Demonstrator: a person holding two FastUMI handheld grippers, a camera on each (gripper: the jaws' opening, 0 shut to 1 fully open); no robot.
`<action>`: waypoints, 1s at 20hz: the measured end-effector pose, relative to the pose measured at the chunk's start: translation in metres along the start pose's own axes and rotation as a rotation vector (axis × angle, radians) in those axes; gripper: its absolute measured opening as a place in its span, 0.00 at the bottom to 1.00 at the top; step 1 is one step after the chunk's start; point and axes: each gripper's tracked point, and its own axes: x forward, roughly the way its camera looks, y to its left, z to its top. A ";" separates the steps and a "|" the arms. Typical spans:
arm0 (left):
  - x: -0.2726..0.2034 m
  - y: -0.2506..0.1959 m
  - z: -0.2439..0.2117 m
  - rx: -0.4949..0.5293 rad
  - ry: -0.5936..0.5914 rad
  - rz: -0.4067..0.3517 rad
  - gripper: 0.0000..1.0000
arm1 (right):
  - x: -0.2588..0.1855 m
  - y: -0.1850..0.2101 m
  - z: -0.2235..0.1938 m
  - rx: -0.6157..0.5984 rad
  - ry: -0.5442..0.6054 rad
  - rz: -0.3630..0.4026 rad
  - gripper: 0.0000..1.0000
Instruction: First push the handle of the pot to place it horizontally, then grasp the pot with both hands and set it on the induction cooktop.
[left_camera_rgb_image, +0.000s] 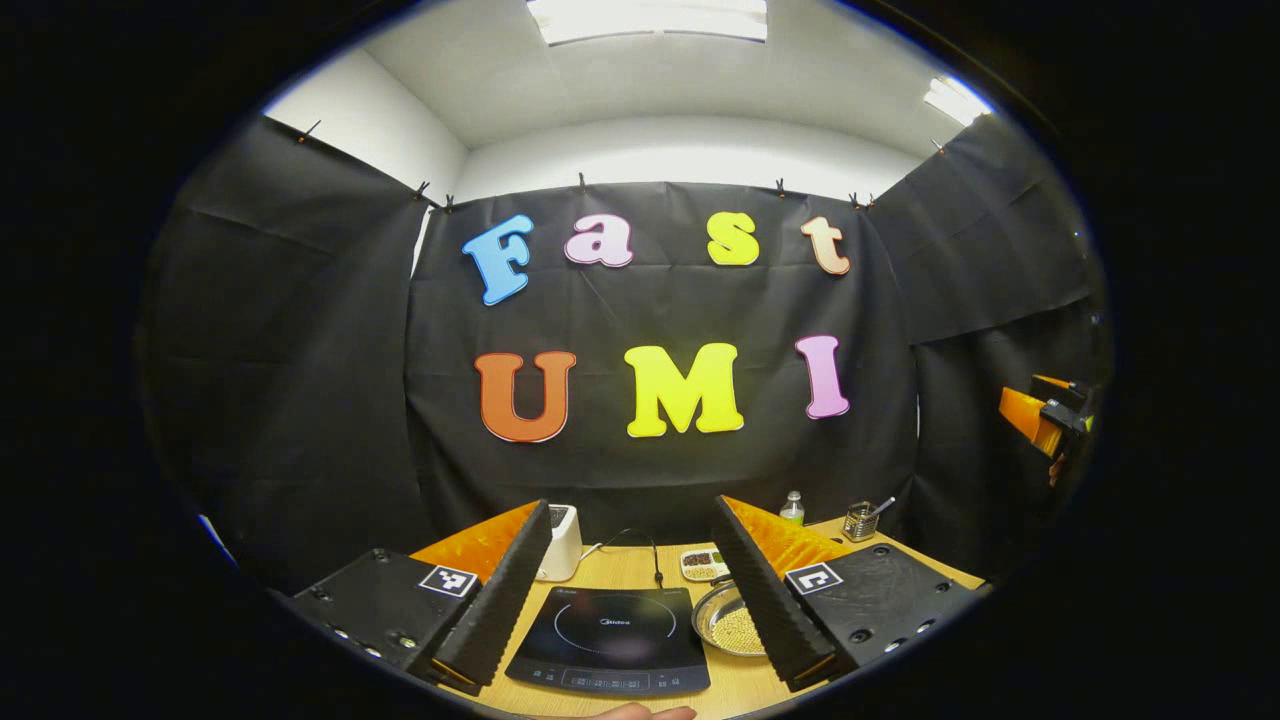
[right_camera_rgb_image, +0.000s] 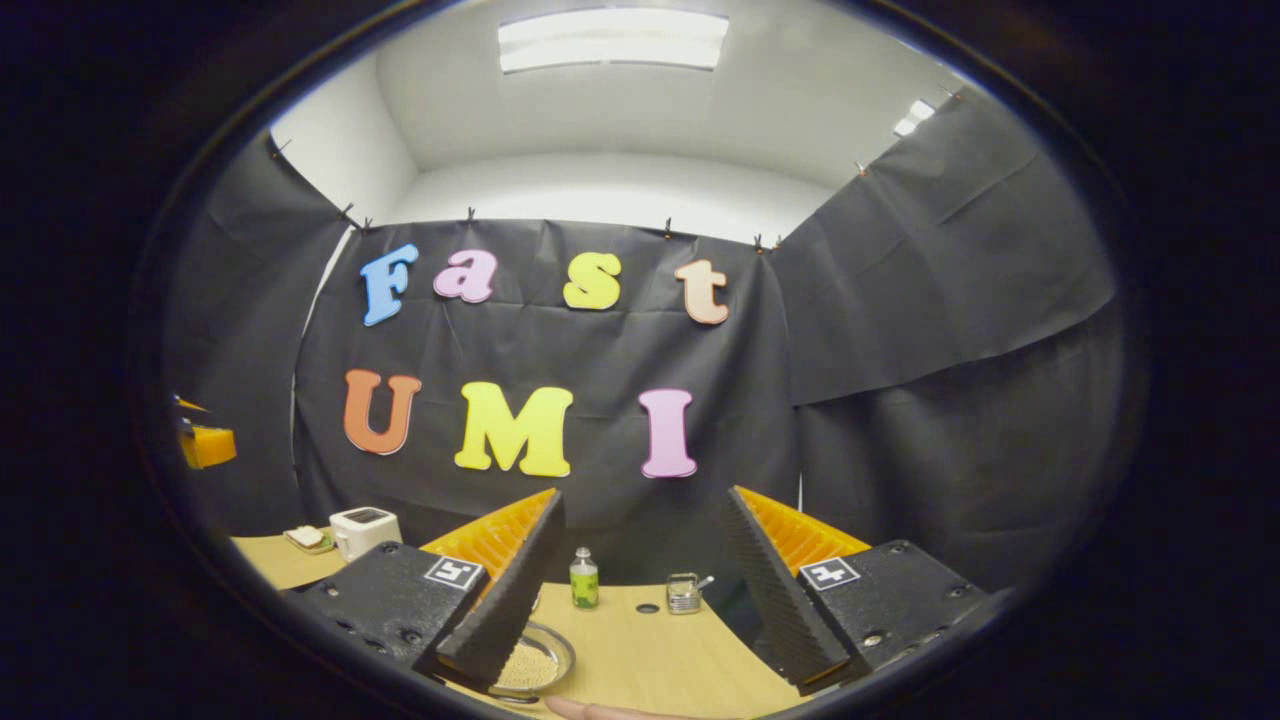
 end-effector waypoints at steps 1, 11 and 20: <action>-0.002 -0.002 -0.001 0.001 -0.003 -0.005 0.96 | 0.003 0.003 -0.002 0.001 -0.004 0.006 0.99; -0.016 0.001 -0.009 -0.007 0.007 -0.025 0.96 | 0.010 0.062 -0.062 0.020 0.115 0.185 0.80; -0.031 0.020 -0.015 -0.028 -0.014 0.007 0.96 | -0.002 0.108 -0.120 0.062 0.226 0.304 0.04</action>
